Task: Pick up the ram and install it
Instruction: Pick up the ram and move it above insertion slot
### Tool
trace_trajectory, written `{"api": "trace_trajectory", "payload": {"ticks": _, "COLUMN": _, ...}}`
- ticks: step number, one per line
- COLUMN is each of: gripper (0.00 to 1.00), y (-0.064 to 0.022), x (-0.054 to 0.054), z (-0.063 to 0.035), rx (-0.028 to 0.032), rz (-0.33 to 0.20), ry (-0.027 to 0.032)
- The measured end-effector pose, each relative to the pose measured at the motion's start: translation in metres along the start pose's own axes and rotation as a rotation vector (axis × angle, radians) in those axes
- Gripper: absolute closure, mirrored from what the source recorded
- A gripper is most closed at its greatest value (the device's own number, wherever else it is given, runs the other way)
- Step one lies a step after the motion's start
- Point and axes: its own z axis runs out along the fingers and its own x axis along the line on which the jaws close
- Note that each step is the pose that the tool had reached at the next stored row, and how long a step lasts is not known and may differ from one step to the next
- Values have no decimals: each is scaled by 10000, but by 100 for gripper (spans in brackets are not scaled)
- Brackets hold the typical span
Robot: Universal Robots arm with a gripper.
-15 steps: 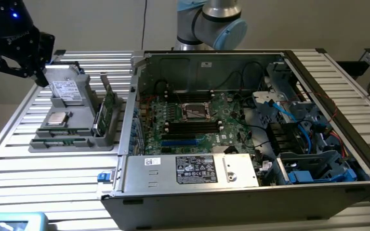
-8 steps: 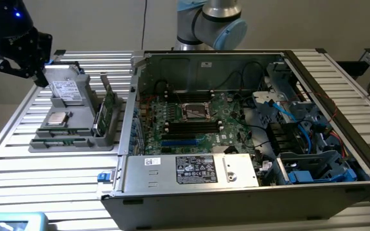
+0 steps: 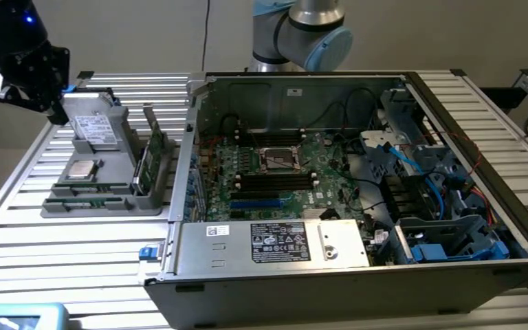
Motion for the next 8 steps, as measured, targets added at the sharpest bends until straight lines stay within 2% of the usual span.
{"api": "trace_trajectory", "payload": {"ticks": 8, "gripper": 89, "y": 0, "x": 0, "z": 3, "rx": -30, "rz": -1460, "ry": 54}}
